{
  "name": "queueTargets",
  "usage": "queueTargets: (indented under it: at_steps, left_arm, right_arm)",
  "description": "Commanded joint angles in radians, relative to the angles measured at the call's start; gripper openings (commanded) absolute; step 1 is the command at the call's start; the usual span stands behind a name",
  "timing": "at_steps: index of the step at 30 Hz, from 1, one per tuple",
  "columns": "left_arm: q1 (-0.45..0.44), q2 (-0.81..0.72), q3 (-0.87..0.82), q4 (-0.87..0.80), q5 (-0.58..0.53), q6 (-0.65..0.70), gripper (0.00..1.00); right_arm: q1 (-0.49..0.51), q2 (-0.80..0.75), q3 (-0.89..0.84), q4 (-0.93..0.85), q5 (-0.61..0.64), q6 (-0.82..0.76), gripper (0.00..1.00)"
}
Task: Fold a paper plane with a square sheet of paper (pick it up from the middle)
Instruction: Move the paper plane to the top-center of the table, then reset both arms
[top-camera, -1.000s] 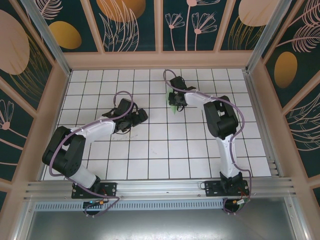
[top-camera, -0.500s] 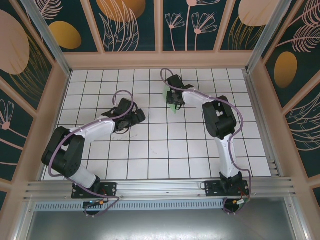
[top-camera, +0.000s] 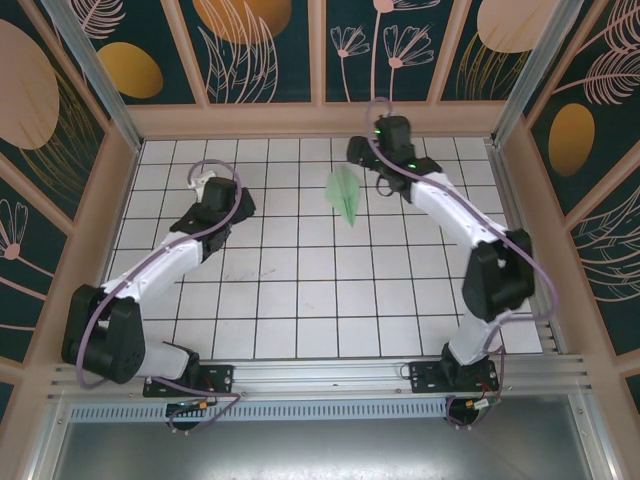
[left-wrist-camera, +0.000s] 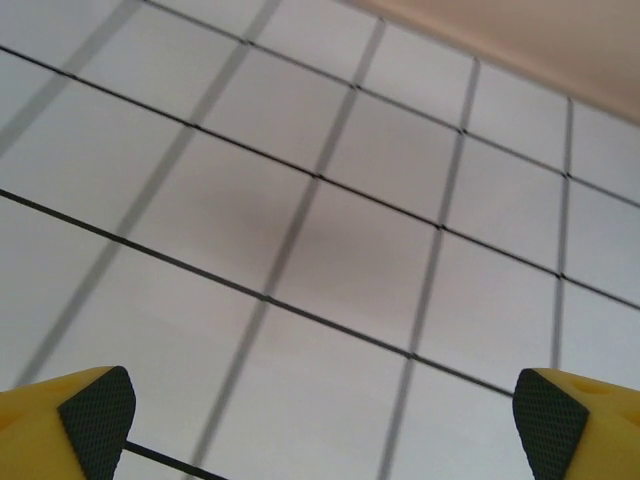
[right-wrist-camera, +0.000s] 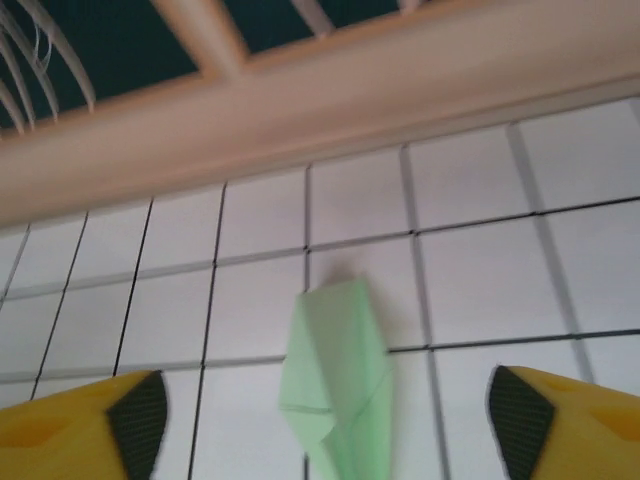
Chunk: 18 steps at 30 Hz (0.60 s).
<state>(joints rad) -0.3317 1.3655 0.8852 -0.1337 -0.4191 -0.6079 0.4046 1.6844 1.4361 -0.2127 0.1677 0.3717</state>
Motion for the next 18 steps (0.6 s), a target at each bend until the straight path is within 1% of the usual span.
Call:
queueTargets:
  at_steps: [1,3,5,8,11,13,15,18]
  left_arm:
    - [0.052,-0.07,-0.084,0.122,-0.147,0.106,0.99]
    - [0.082,-0.106,-0.144,0.189,-0.201,0.137,0.99]
    - [0.112,-0.137,-0.214,0.268,-0.263,0.166,0.99]
    - [0.149,-0.176,-0.324,0.414,-0.338,0.215,0.99]
    - [0.184,-0.189,-0.411,0.542,-0.332,0.27,0.99]
    - [0.199,-0.18,-0.443,0.593,-0.313,0.302,0.98]
    - [0.213,-0.163,-0.477,0.666,-0.279,0.335,0.99]
    - [0.233,-0.131,-0.542,0.832,-0.202,0.387,0.99]
  right_arm:
    - [-0.08,-0.106,-0.166,0.117,0.114,0.001,0.95]
    - [-0.125,-0.173,-0.266,0.173,0.175,0.0,0.99]
    - [-0.174,-0.232,-0.379,0.238,0.25,-0.012,0.99]
    - [-0.246,-0.289,-0.537,0.339,0.326,-0.05,0.99]
    - [-0.328,-0.327,-0.673,0.43,0.329,-0.066,0.99]
    - [-0.368,-0.331,-0.741,0.487,0.313,-0.081,0.99]
    - [-0.378,-0.329,-0.816,0.586,0.314,-0.124,0.99]
    - [-0.38,-0.316,-0.908,0.74,0.282,-0.18,0.99]
